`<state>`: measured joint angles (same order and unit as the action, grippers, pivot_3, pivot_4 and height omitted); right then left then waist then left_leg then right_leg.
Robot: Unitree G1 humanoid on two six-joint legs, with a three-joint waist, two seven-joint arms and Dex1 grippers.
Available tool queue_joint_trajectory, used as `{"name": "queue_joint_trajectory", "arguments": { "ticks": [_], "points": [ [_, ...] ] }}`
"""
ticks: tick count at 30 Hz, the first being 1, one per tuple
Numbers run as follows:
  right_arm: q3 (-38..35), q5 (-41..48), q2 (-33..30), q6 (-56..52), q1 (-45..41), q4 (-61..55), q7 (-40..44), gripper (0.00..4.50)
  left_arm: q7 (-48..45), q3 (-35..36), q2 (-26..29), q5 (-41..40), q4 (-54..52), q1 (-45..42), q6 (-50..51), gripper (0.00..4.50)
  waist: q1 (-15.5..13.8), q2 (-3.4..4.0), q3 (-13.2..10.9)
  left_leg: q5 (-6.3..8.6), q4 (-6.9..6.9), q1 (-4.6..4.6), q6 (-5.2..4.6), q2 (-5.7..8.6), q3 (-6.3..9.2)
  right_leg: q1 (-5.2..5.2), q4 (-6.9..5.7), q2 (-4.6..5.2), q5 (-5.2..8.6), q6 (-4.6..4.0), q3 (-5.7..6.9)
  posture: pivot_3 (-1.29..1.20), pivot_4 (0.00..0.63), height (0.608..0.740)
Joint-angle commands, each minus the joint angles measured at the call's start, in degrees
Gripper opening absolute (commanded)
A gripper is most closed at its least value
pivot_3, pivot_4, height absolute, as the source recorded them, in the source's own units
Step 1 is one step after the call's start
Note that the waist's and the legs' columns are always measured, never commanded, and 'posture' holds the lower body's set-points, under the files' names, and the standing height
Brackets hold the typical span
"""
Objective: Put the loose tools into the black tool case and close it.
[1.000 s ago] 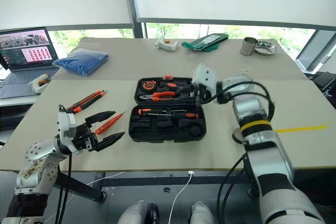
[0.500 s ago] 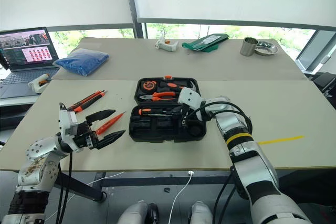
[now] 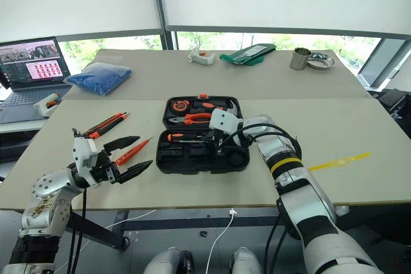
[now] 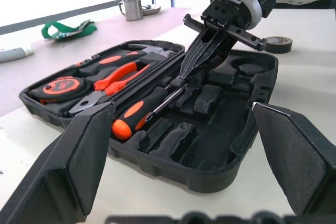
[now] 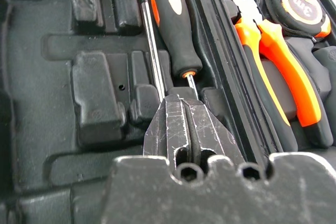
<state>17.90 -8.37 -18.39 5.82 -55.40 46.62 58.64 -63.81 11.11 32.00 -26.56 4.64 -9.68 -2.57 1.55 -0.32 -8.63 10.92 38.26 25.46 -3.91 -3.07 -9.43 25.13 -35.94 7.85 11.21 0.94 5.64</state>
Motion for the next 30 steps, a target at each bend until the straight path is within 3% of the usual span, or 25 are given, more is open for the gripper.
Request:
{"name": "queue_joint_trajectory", "arguments": {
  "ticks": [1, 12, 20, 27, 30],
  "points": [
    [3.07, -3.34, 0.32, -2.36, 3.68, 2.10, -0.37, 0.08, -0.07, 0.00, 0.50, 0.28, -0.01, -0.55, -1.13, 4.50, 0.12, -0.01, 0.05, 0.00, -0.02, -0.02, 0.00, 0.00, -0.01, -0.01, 0.00, 0.00, -0.01, -0.02, 0.00, 0.00, 0.150, 0.740],
    [3.62, -4.42, -6.75, -3.40, 4.27, -1.42, 3.48, 0.08, -0.67, 0.06, 0.89, 0.21, 1.32, -0.20, -1.57, 4.50, -1.40, -0.09, 0.18, 0.03, -0.16, -0.14, -0.04, 0.17, 0.00, -0.10, 0.14, 0.28, 0.07, -0.06, 0.03, 0.00, 0.150, 0.740],
    [4.58, -4.09, -6.90, -6.12, 4.92, -4.36, 4.83, 0.08, -0.85, 0.10, 1.00, 0.49, 2.31, -0.54, -2.11, 4.50, -2.22, -0.12, 0.20, 0.06, -0.31, -0.14, -0.09, 0.25, -0.01, -0.09, 0.24, 0.44, 0.10, -0.01, 0.07, 0.00, 0.150, 0.740],
    [-5.26, 6.50, -4.15, -2.45, 5.38, -8.54, 3.77, 0.08, 0.08, 1.50, 0.78, -0.91, 1.60, 0.32, -1.32, 4.50, -1.58, -0.16, 0.21, 0.06, -0.42, -0.10, -0.09, 0.23, -0.03, -0.02, 0.29, 0.43, 0.10, -0.01, 0.13, 0.00, 0.150, 0.740],
    [-11.18, 14.44, -6.45, -6.52, 8.17, -17.84, 6.73, 0.77, 0.31, 3.74, 1.94, -2.69, 1.19, 1.75, 0.46, 4.50, -1.28, -0.17, 0.14, 0.04, -0.46, 0.17, -0.09, 0.23, -0.03, 0.07, 0.27, 0.40, -0.02, 0.08, 0.15, 0.00, 0.150, 0.740]
  ]
}}
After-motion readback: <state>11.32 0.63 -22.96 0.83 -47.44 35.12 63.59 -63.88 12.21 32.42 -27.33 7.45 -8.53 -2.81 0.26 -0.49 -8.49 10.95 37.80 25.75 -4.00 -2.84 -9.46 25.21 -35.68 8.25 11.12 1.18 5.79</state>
